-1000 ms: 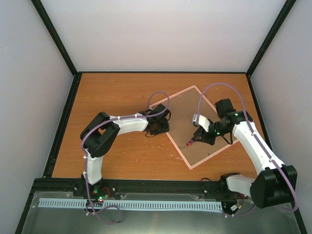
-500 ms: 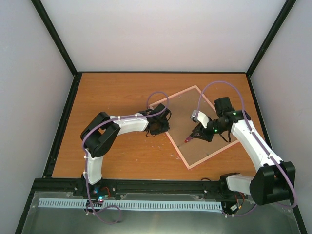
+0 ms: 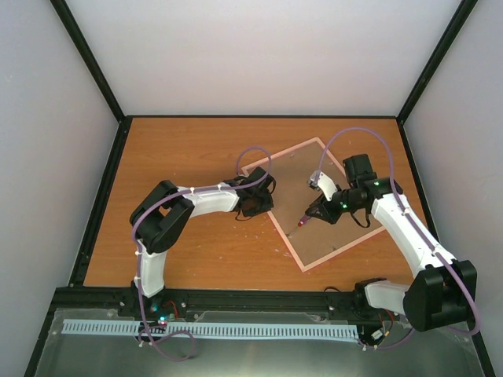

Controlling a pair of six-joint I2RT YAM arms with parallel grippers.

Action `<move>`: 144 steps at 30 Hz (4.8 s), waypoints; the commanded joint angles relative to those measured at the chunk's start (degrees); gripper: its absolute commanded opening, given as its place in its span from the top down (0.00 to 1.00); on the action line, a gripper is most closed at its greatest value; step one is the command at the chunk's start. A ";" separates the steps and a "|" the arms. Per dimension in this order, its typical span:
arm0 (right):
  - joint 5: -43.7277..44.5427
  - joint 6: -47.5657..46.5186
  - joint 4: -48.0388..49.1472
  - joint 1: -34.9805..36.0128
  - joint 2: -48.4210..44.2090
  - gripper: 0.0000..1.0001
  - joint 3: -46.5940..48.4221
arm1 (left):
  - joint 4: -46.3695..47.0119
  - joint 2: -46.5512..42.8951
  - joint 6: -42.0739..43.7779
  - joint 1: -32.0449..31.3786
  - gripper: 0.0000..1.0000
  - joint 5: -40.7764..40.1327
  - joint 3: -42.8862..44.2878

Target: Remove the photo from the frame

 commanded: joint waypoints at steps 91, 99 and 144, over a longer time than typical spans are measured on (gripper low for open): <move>-4.07 -2.90 0.21 29.96 9.02 0.97 8.94 | -0.67 -39.40 10.48 7.27 0.70 2.34 -42.09; -0.66 3.66 4.82 30.00 7.41 0.97 10.77 | 1.31 -37.76 9.85 7.28 0.78 2.52 -43.48; 3.84 4.41 1.72 33.60 13.94 0.97 13.31 | 10.40 -45.90 7.31 7.26 0.99 -1.53 -52.77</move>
